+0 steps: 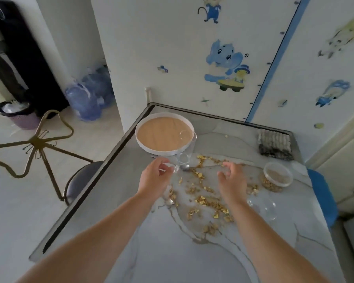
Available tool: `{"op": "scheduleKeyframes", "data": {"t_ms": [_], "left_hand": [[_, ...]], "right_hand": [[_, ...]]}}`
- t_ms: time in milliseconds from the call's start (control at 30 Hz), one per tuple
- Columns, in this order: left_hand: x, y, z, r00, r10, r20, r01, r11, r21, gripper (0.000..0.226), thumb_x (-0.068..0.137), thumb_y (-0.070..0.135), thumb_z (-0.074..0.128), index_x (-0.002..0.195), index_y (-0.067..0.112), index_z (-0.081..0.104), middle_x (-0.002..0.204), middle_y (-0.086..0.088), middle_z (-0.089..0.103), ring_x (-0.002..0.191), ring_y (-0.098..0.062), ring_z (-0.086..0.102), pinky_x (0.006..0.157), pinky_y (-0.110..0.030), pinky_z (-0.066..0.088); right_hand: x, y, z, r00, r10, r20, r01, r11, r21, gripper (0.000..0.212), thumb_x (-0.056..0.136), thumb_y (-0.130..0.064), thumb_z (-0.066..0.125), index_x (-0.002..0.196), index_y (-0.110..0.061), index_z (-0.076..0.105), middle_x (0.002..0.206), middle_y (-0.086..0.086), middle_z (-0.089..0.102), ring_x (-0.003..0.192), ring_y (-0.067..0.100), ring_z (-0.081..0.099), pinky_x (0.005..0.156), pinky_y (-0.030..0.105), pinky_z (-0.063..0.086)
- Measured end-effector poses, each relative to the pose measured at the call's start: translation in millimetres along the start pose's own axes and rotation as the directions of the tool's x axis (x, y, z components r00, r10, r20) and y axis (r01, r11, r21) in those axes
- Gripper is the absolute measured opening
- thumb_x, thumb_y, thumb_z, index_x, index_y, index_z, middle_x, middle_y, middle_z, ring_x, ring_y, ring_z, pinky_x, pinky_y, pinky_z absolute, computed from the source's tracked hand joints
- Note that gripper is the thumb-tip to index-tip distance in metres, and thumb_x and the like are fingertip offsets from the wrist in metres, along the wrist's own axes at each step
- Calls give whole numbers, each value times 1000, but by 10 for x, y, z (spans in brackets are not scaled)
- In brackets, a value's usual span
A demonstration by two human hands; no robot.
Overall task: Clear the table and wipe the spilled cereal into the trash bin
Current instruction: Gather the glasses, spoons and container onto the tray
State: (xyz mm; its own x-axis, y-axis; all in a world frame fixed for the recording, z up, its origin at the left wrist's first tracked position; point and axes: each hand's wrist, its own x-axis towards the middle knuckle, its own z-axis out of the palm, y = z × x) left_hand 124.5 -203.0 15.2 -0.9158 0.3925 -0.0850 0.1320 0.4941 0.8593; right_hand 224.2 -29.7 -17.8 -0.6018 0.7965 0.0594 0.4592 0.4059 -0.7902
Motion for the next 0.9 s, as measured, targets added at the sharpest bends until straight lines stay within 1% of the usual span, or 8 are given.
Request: {"op": "scheduleKeyframes", "data": {"t_ms": [100,200,300,400,533,633,767,900], "left_hand": [[412,-177,-266,999,-2,45,2,1000,17,27,90,28,54,116,19,57,93,9,59,77,-1,53,64,-16,40],[708,-319,-398,994,-8,107,3,999,44,24,90,29,55,112,19,59,88,13,56,77,-1,51,71,-21,38],[854,-415,-362,986,-2,167,-8,998,61,23,90,27,55,110,18,60,89,9,58,84,-11,56,74,-21,37],[951,-539,-292,976,-16,219,-2,997,83,22,89,27,56,108,18,62,93,6,61,87,-12,57,78,-23,39],[1049,-730,-250,973,-77,219,59,994,88,21,89,27,57,106,17,64,93,5,63,90,-15,60,78,-25,41],[1067,-830,-241,972,-119,205,103,991,86,19,88,26,58,103,17,64,92,4,63,86,-14,57,75,-24,39],[1061,-906,-220,972,-140,188,123,987,101,11,89,26,56,95,20,63,91,5,62,83,-13,55,69,-23,38],[1083,-997,-169,967,-188,174,170,979,115,15,89,24,56,98,16,64,91,3,60,84,-14,53,72,-23,36]], "right_hand": [[60,-92,305,997,68,-28,-69,997,-35,28,90,-18,52,118,-17,53,124,5,56,112,19,52,95,40,45],[20,-147,527,990,133,-41,-136,987,-89,26,91,-21,51,117,-18,54,122,3,56,105,16,54,87,32,45],[-21,-114,661,987,156,-48,-161,980,-117,24,91,-18,52,114,-13,56,119,6,55,103,18,54,89,34,46],[-37,-66,750,980,194,-41,-197,973,-122,20,91,-16,53,110,-11,58,116,7,57,97,15,54,84,28,45],[-44,15,866,981,192,-10,-190,965,-178,19,91,-17,52,107,-13,61,109,2,60,91,13,55,76,24,42],[-49,74,934,978,208,2,-204,962,-182,17,91,-18,53,105,-13,62,107,4,62,92,14,55,79,26,45],[-89,113,987,981,179,74,-157,959,-235,19,92,-18,52,106,-12,62,104,2,62,93,14,56,77,25,47],[-114,69,1176,970,62,235,22,941,-337,19,92,-18,50,100,-10,65,101,4,65,97,19,55,76,26,45]]}}
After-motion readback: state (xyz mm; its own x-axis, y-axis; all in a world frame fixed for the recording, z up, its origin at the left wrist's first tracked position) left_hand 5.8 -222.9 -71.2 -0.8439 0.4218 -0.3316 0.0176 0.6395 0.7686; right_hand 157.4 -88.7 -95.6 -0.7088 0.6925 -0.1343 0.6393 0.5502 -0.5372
